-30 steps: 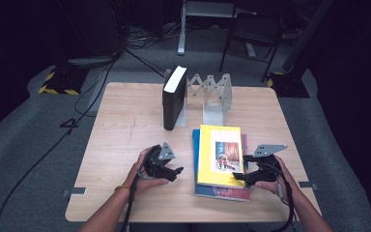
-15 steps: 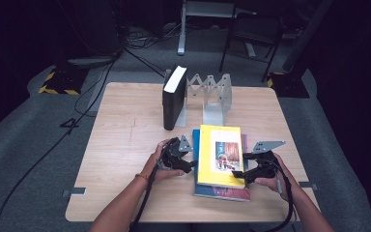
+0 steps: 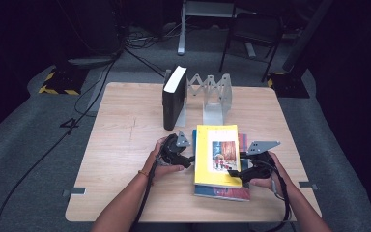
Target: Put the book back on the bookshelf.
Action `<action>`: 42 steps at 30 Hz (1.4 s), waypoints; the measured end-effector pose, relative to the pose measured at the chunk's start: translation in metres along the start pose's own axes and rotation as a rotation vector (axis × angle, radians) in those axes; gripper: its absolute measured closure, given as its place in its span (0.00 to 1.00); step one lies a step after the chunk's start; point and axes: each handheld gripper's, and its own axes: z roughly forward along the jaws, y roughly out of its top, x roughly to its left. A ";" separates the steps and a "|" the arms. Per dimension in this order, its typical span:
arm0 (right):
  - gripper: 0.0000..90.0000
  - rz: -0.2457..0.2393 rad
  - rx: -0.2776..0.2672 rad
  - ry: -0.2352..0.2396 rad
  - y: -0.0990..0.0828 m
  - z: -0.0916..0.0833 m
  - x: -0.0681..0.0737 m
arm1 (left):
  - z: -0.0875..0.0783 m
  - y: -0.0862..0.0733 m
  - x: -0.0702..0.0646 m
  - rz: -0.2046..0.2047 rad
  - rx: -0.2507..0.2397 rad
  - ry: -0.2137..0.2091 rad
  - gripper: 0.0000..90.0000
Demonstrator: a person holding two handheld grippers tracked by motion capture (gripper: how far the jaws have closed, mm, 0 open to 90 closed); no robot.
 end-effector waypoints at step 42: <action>0.48 -0.055 -0.016 0.139 -0.002 -0.009 0.009 | 0.001 -0.012 0.002 -0.039 -0.048 -0.052 0.36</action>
